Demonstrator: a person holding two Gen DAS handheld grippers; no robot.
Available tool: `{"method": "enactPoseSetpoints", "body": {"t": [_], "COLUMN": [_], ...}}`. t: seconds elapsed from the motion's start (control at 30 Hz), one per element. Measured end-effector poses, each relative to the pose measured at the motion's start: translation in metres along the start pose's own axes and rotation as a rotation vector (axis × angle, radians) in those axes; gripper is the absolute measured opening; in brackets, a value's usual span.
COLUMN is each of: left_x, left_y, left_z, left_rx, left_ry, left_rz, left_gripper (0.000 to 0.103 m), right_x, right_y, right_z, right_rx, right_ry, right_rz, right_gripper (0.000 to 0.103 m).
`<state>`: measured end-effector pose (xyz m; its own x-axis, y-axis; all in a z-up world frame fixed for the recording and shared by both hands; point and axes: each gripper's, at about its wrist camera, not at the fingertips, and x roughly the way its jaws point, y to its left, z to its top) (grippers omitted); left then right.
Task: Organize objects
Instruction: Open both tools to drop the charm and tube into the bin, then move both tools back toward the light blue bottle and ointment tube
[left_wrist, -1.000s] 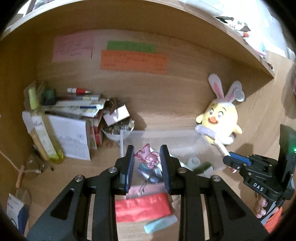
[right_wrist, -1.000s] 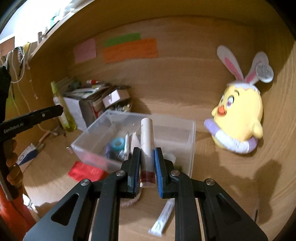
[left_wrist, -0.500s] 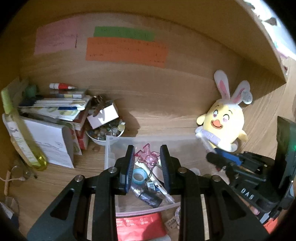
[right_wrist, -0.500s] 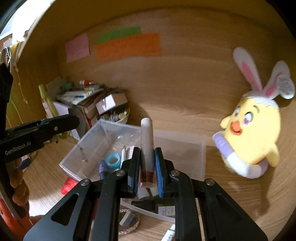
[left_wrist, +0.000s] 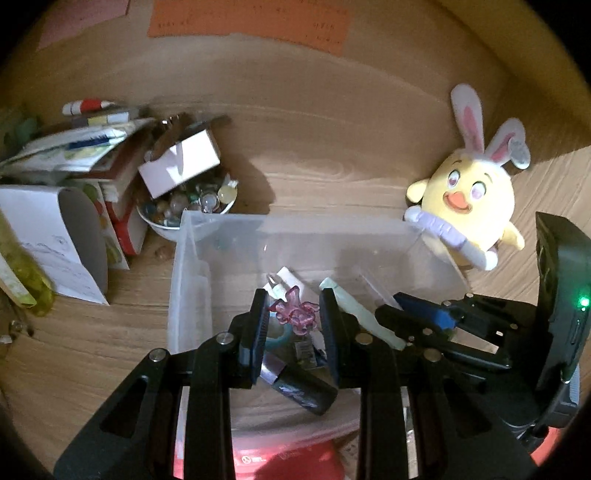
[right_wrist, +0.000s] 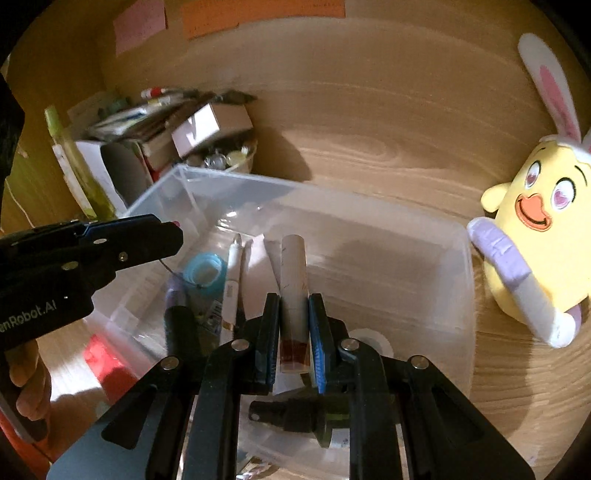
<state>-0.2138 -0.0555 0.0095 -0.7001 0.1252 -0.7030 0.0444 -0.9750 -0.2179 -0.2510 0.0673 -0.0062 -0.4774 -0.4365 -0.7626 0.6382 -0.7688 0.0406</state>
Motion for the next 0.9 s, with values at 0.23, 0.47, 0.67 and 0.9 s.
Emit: {"method": "enactPoseSetpoints", "body": {"t": [0.23, 0.47, 0.67, 0.9], "left_x": [0.012, -0.005, -0.039, -0.074], "left_y": [0.0, 0.0, 0.003, 0.01], "left_z": [-0.004, -0.005, -0.015, -0.046], "left_rx": [0.035, 0.031, 0.046, 0.067], "left_ry": [0.036, 0.008, -0.048, -0.057], "left_rz": [0.023, -0.003, 0.012, 0.047], "left_gripper": [0.028, 0.051, 0.069, 0.088], "right_x": [0.012, 0.0, -0.037, -0.08], "right_y": [0.005, 0.003, -0.001, 0.002], "right_z": [0.002, 0.0, -0.006, -0.032], "right_rx": [-0.017, -0.001, 0.002, -0.041], "right_ry": [0.036, 0.044, -0.029, -0.094], "right_rz": [-0.016, -0.014, -0.038, -0.084], "right_gripper": [0.014, 0.025, 0.045, 0.073]}}
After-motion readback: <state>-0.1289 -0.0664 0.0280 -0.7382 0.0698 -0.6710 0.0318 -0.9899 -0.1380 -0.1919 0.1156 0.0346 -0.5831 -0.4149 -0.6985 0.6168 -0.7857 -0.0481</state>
